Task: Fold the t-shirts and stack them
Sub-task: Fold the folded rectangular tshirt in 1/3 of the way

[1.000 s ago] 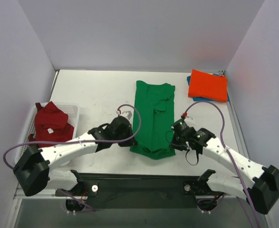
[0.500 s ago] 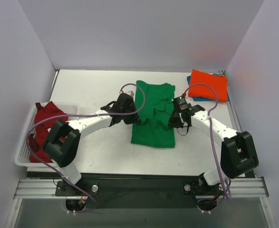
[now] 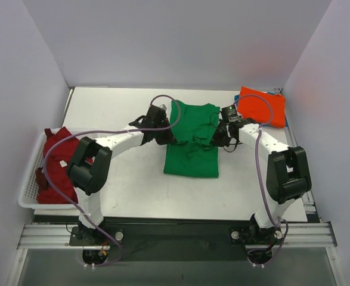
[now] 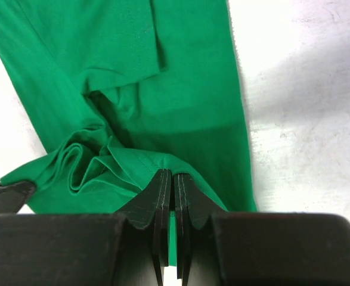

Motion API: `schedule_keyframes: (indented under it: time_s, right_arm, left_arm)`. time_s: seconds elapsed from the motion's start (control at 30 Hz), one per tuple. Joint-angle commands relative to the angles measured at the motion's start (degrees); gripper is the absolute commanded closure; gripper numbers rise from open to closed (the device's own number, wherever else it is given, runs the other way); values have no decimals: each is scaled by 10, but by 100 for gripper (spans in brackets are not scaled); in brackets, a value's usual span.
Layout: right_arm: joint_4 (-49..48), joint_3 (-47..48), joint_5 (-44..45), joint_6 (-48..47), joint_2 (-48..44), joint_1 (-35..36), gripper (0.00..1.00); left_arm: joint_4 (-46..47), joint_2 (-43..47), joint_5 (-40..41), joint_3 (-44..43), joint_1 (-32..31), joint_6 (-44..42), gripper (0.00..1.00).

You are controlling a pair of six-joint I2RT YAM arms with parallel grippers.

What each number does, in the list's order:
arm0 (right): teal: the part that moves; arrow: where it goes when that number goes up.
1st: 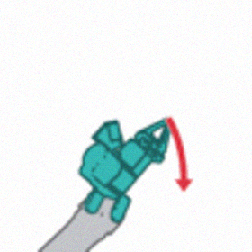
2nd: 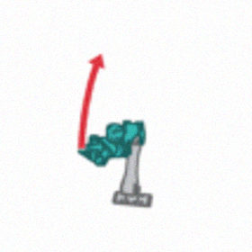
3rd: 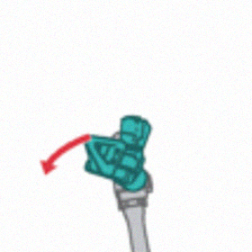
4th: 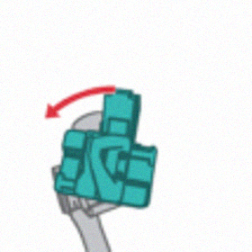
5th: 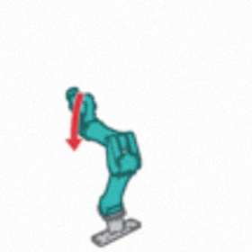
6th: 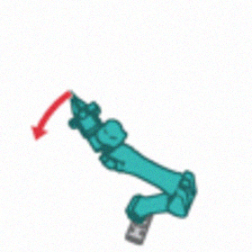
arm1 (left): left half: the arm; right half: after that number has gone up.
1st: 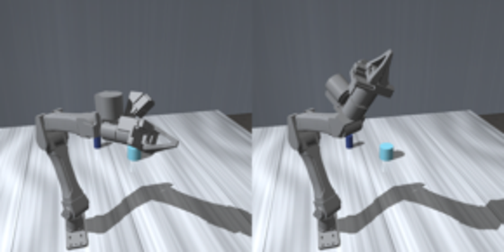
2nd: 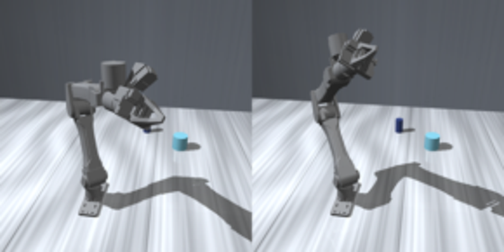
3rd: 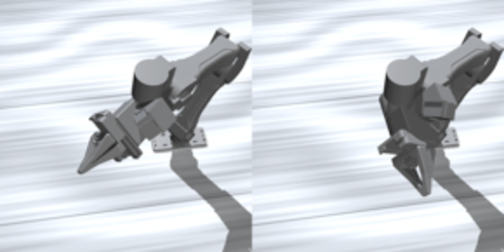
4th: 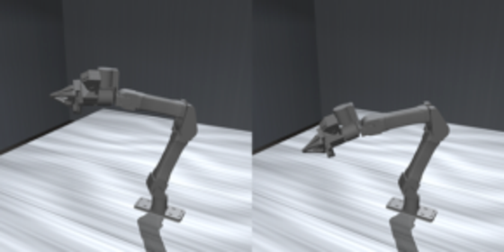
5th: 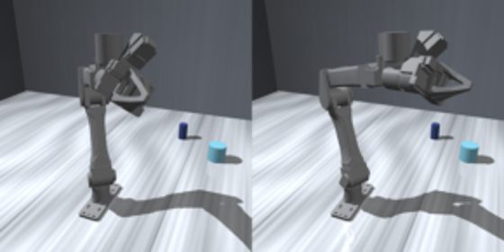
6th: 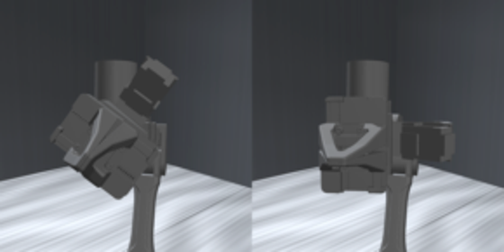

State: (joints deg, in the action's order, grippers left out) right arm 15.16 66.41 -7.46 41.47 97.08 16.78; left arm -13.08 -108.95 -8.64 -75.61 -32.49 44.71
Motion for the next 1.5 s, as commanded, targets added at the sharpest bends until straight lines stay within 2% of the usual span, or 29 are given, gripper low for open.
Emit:
schedule_keyframes:
  time_s: [0.0,0.27,0.77,0.83,0.9,0.93,1.0,1.03,1.1,1.17,1.23,1.37,1.4,1.47]
  right_arm:
    - [6,25,-19,-11,7,-15,100]
    - [-2,26,-28,-12,3,-44,100]
    - [-16,61,-69,-26,68,-89,100]
    - [-16,68,-77,-31,79,-93,97]
    - [-17,81,-87,-38,88,-98,88]
    - [-17,86,-89,-44,90,-100,84]
    - [-14,104,-97,-48,95,-104,73]
    - [-11,110,-99,-54,96,-106,69]
    - [0,116,-93,-61,88,-106,60]
    - [3,111,-70,-70,76,-105,55]
    - [7,99,-50,-75,57,-100,55]
    - [11,72,-1,-84,23,-69,56]
    - [11,70,5,-89,23,-59,61]
    - [11,75,17,-95,36,-34,67]
  left_arm:
    - [16,-7,-16,-41,12,-10,100]
    - [10,-21,-24,-64,26,-18,100]
    - [5,-90,-57,-124,52,-29,100]
    - [7,-87,-52,-121,53,-31,93]
    - [11,-87,-52,-122,57,-36,86]
    - [13,-88,-54,-124,59,-37,73]
    - [14,-87,-61,-131,66,-44,55]
    - [16,-84,-66,-132,69,-50,42]
    - [15,-73,-67,-129,71,-57,35]
    - [14,-51,-56,-116,71,-64,32]
    - [23,-29,-52,-100,67,-60,33]
    - [37,-17,-52,-71,50,-52,58]
    - [39,-20,-52,-73,45,-51,66]
    - [42,-40,-59,-86,31,-49,72]
